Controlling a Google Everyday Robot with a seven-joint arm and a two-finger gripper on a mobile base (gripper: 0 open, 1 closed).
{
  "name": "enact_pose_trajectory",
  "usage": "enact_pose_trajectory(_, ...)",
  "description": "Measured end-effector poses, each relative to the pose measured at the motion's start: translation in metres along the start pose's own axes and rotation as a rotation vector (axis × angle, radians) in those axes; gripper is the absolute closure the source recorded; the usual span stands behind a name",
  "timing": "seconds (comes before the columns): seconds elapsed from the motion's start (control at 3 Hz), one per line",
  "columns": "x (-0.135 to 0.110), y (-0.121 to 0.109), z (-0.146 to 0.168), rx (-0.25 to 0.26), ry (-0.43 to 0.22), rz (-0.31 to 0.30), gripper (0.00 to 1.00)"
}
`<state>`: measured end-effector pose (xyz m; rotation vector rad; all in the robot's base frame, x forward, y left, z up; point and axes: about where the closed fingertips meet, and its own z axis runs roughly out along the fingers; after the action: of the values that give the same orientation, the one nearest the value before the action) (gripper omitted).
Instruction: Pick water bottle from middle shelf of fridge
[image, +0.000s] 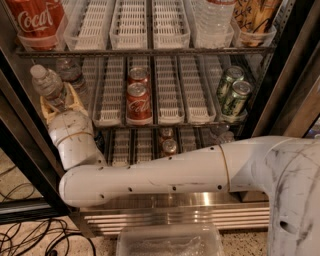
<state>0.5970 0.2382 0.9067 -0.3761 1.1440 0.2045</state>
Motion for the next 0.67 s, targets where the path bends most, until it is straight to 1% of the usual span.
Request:
enact_pose_trajectory(0.33, -0.011, 0.0, 0.003, -0.017, -0.013, -0.006, 1.0)
enact_pose_trajectory(0.67, -0.027, -0.007, -0.005, -0.037, 0.025, -0.031, 1.0)
